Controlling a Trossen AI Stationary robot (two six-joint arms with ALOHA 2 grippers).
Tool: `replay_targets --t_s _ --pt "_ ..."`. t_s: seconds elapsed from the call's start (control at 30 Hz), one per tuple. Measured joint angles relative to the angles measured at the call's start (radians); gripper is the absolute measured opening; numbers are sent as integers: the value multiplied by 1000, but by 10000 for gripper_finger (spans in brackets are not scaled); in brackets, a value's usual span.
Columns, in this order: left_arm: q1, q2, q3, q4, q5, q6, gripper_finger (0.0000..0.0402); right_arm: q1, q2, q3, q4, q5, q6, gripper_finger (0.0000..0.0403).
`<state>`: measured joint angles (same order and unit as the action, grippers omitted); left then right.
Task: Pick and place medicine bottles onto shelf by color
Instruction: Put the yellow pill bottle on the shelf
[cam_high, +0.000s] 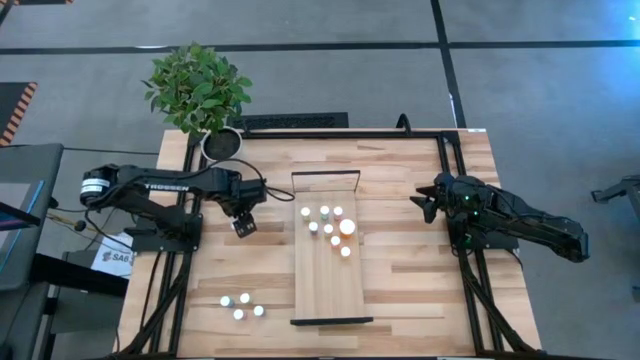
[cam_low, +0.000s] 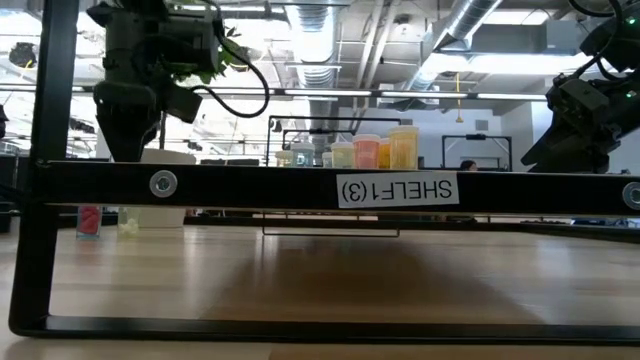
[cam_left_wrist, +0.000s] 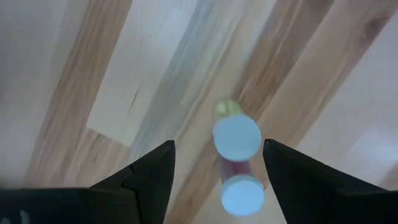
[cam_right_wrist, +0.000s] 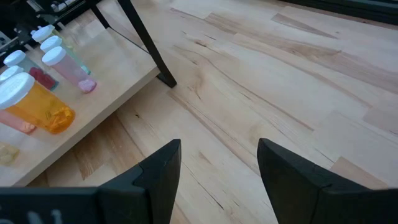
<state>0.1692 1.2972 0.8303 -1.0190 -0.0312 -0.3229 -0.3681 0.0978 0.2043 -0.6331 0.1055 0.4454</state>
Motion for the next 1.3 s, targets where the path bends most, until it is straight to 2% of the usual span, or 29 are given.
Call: replay_targets --t_s 0.47,0.6,0.73,1.03,1.2,1.3 --pt "38 0 -85 121 25 32 231 0 0 0 0 0 0 234" --pt "38 0 -93 121 -5 30 228 0 0 0 0 0 0 234" --pt "38 0 -93 122 -11 27 197 0 0 0 0 0 0 234" --pt "38 0 -93 127 49 -28 79 0 0 0 0 0 0 234" --pt "37 1 -57 130 63 -102 77 0 0 0 0 0 0 234" --pt "34 1 -11 127 48 -150 96 0 0 0 0 0 0 234"
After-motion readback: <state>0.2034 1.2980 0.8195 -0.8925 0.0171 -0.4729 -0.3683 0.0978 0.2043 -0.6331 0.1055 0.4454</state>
